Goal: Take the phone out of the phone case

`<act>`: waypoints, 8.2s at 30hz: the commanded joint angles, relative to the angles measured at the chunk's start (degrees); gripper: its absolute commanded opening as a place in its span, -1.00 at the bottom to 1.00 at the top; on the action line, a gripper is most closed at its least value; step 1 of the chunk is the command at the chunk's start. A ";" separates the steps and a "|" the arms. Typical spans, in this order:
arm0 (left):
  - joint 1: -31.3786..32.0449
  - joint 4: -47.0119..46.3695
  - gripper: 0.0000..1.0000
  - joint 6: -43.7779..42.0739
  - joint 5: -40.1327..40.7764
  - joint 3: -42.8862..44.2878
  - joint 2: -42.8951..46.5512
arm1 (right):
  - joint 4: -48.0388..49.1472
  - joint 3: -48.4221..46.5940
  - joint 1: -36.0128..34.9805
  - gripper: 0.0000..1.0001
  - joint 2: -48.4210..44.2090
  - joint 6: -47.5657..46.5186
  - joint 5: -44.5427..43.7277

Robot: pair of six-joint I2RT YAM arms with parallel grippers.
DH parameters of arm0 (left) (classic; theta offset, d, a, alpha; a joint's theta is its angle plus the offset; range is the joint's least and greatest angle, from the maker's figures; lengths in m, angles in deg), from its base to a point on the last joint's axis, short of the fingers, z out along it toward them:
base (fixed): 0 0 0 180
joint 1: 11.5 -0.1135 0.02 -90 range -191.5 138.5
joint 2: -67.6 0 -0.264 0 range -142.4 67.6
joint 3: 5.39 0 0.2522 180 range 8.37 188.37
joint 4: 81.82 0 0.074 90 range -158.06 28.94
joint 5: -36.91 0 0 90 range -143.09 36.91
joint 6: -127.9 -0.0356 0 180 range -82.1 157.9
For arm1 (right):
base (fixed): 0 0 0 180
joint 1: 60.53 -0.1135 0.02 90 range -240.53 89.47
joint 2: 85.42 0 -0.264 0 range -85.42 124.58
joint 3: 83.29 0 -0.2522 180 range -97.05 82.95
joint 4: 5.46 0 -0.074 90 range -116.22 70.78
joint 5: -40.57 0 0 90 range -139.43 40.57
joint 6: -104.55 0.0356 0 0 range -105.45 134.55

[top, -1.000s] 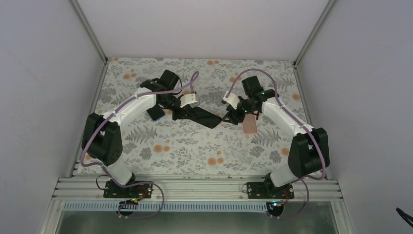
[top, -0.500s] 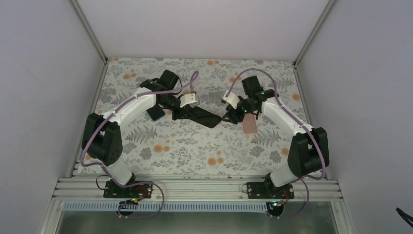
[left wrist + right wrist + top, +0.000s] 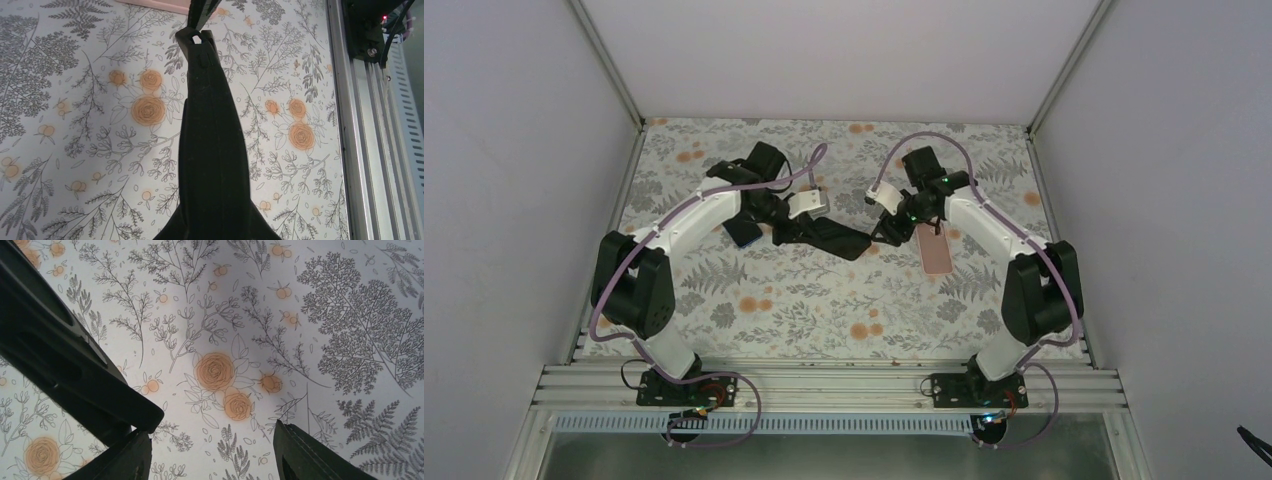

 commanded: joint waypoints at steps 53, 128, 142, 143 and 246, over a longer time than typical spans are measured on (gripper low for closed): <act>0.85 -6.72 -0.95 1.09 -6.88 3.37 6.29 | -29.77 -21.17 -12.09 0.45 18.71 -24.56 38.28; 7.91 -22.12 1.00 6.47 25.17 4.47 16.00 | -12.62 -27.67 -1.99 -0.93 19.34 7.01 37.95; 8.97 -43.14 1.00 10.43 37.97 -4.29 14.43 | 16.26 -29.00 5.52 -0.93 16.41 36.91 25.27; 9.23 -45.95 1.00 11.10 39.83 -4.74 13.54 | 18.29 -28.93 5.48 -0.93 16.02 39.00 22.43; 12.79 -98.33 1.00 5.74 74.80 -12.96 -10.41 | 30.42 -26.19 1.97 -0.93 12.84 55.86 12.98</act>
